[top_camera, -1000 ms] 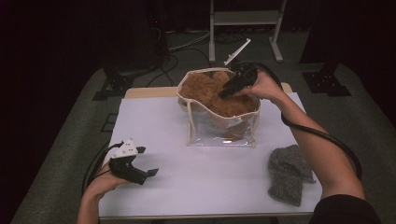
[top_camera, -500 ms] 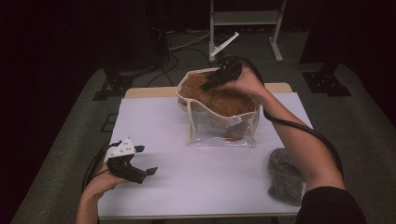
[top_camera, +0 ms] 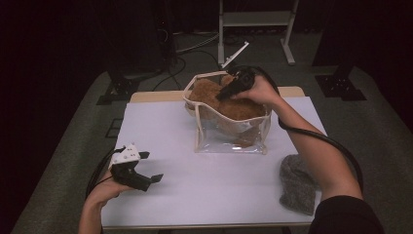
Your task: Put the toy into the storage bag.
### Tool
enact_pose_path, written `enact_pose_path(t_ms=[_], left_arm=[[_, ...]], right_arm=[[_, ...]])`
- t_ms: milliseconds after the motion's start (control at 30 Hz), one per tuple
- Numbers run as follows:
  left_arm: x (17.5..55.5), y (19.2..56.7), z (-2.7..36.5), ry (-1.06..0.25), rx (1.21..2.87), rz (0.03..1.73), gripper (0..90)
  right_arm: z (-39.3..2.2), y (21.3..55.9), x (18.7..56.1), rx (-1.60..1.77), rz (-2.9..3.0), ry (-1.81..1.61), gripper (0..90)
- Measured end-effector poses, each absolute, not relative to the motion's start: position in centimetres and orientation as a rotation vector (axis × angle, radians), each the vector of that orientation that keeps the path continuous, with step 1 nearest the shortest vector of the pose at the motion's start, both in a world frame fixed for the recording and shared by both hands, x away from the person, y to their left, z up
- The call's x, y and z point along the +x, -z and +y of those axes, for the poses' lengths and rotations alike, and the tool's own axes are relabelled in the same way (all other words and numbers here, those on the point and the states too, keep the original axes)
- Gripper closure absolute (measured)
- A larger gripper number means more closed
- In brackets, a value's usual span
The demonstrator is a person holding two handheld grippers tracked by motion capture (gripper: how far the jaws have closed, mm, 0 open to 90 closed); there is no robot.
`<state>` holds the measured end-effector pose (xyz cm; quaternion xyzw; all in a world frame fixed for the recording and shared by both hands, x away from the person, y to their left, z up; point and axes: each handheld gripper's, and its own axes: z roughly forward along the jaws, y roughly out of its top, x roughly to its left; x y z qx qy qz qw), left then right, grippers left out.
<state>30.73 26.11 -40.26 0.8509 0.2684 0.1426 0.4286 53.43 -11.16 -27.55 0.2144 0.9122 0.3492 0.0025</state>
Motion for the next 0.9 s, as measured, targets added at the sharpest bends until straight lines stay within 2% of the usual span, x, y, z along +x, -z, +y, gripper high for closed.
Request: enact_pose_path(t_ms=[167, 367, 900], left_arm=[[30.6, 40.0, 26.1, -0.366, 2.119, 0.67, 3.1], [30.5, 39.8, 25.8, -0.371, 2.124, 0.647, 3.1], [30.3, 39.7, 25.6, -0.364, 2.113, 0.634, 3.1]], right_arm=[[-13.1, 25.5, 51.9, 0.663, 2.812, -1.173, 54.1], [-15.3, 24.2, 49.7, 0.654, 2.763, -1.241, 48.9], [-19.7, 22.7, 45.0, 0.693, 2.713, -1.315, 43.0]])
